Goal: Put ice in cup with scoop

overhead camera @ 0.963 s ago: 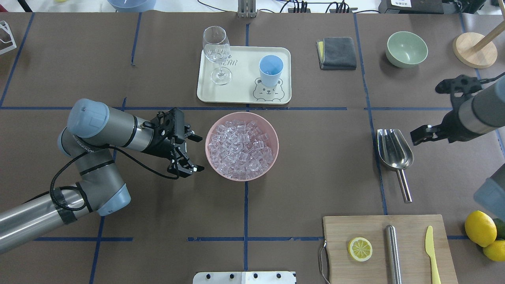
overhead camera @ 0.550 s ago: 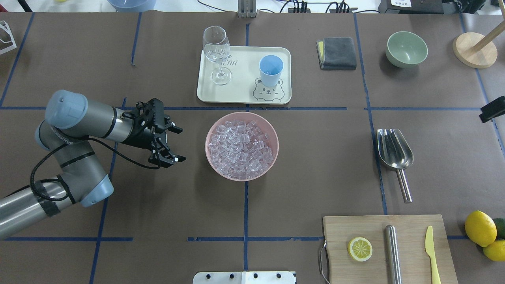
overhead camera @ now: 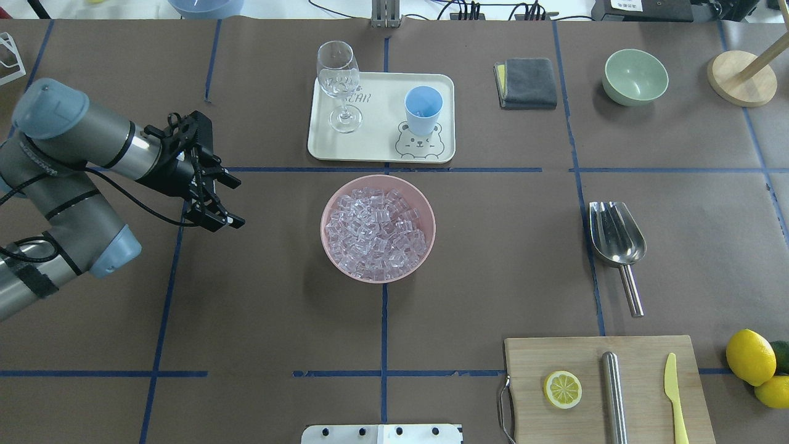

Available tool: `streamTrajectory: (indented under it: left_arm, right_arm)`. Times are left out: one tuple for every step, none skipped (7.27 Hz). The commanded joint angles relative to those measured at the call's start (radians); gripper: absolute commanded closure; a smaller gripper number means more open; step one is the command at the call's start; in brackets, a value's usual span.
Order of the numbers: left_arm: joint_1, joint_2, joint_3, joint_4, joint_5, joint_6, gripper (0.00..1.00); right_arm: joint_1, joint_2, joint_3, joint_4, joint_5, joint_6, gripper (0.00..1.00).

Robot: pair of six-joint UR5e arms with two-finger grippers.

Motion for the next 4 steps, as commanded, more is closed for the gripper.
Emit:
streamTrajectory:
  left_arm:
    - [-0.1, 0.041, -0.005, 0.051, -0.012, 0.137, 0.0]
    - [-0.179, 0.043, -0.022, 0.208, -0.012, 0.293, 0.0]
    - [-0.25, 0.04, -0.063, 0.454, -0.001, 0.468, 0.0]
    - [-0.322, 0.039, -0.102, 0.632, 0.02, 0.635, 0.0]
  right_arm:
    - [0.038, -0.061, -0.016, 0.001, -0.004, -0.02, 0.0]
    - [0.049, -0.069, -0.025, 0.009, 0.01, -0.016, 0.0]
    - [0.049, -0.083, -0.025, 0.01, 0.066, -0.01, 0.0]
    - [0.049, -0.095, -0.023, 0.01, 0.087, -0.01, 0.0]
